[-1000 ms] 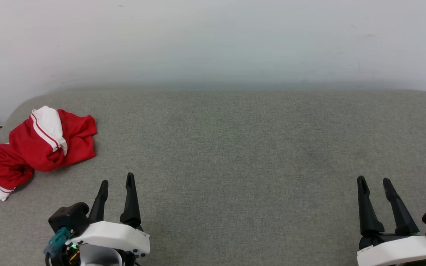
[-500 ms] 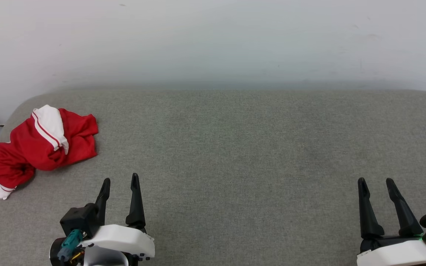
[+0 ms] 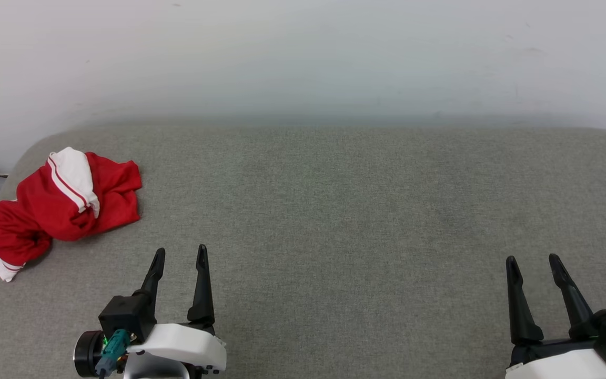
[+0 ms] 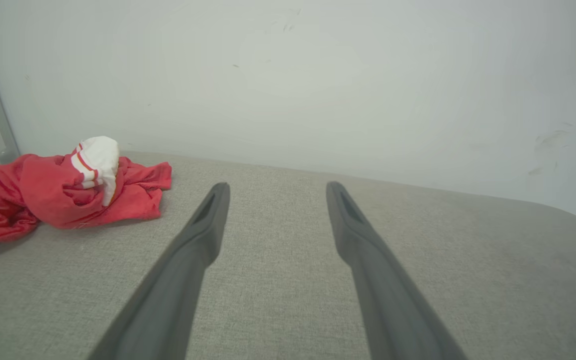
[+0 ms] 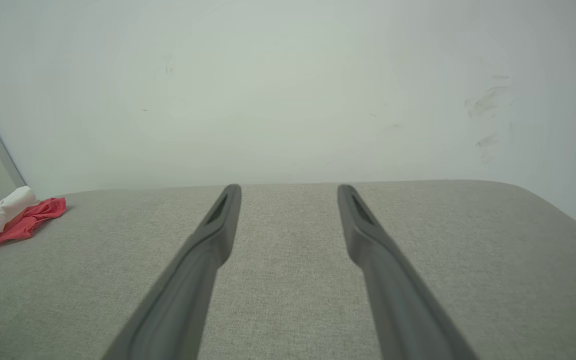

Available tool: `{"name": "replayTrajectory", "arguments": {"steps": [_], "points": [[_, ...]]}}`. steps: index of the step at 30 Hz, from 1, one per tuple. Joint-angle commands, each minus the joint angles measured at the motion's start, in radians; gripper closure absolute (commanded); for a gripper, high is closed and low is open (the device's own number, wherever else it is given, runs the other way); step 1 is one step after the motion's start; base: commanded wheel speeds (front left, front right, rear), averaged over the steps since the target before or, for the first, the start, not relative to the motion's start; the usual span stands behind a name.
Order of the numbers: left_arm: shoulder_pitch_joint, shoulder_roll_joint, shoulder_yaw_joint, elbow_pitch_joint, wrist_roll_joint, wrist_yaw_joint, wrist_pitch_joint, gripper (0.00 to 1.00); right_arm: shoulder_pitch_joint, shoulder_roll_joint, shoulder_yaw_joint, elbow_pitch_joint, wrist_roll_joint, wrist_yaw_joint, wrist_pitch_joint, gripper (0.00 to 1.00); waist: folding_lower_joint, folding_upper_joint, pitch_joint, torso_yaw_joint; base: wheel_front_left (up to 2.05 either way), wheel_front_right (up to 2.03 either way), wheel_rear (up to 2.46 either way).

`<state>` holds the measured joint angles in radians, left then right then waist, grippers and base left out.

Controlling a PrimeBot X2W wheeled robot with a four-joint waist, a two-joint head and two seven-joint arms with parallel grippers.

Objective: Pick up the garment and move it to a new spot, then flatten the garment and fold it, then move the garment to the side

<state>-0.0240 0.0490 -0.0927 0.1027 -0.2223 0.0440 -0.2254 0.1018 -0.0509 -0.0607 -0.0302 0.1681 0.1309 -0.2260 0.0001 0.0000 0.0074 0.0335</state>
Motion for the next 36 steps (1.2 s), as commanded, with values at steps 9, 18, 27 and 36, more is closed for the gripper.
{"name": "replayTrajectory", "arguments": {"steps": [9,18,27,36], "points": [[0.014,0.002,-0.008,-0.003,0.07,-0.025,-0.027,0.0,0.021,0.001,0.007,-0.022,-0.059,0.0,-0.026,0.0,-0.0001,0.0,0.0,0.005,0.0,0.0,0.0],[0.019,0.002,-0.009,0.01,0.104,-0.025,-0.042,0.0,0.03,0.001,0.005,-0.023,-0.059,0.0,-0.041,0.0,-0.0001,0.0,-0.003,0.008,0.0,0.0,0.0],[0.017,0.002,-0.003,0.03,0.077,-0.026,-0.04,0.0,0.033,0.001,-0.005,-0.006,0.0,0.0,-0.04,0.0,-0.0001,0.0,-0.002,0.01,0.0,0.0,0.0],[0.018,0.002,0.005,0.041,0.063,-0.03,-0.04,0.0,0.034,0.001,-0.006,0.012,0.025,0.0,-0.04,0.0,-0.0001,0.0,-0.001,0.012,0.0,0.0,0.0]]}}
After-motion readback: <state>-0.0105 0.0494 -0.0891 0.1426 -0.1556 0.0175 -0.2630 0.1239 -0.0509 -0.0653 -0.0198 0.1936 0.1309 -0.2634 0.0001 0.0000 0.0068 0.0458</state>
